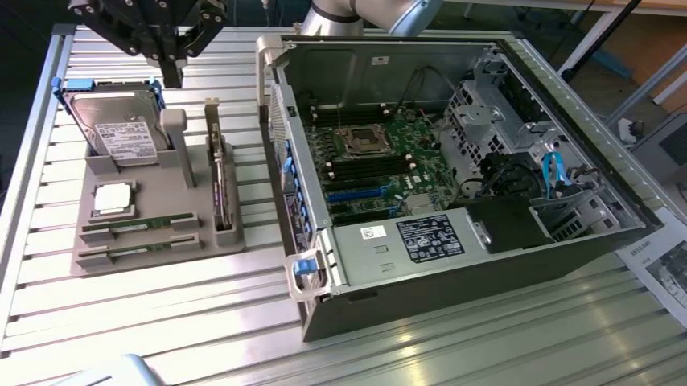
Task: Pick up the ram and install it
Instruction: 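Reach for the ram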
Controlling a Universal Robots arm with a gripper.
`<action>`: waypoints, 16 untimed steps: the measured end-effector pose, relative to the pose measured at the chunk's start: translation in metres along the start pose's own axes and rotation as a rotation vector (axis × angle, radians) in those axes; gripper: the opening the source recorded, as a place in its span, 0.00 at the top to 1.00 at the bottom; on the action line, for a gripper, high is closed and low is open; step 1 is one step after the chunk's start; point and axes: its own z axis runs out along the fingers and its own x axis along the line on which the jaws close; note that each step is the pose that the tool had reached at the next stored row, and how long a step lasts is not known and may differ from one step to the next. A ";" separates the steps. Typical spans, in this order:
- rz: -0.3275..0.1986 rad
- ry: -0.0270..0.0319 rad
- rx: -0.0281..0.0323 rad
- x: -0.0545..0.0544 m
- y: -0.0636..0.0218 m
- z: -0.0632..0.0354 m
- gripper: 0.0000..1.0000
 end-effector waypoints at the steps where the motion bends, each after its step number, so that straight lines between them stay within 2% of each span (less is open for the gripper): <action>1: 0.001 0.0000 0.0000 0.004 -0.0004 0.0000 0.90; 10: 0.006 -0.0002 0.0002 0.034 -0.0028 -0.0003 0.90; 13: 0.007 -0.0002 0.0002 0.049 -0.0040 -0.0005 0.90; 16: 0.007 -0.0003 0.0002 0.049 -0.0041 -0.0005 0.90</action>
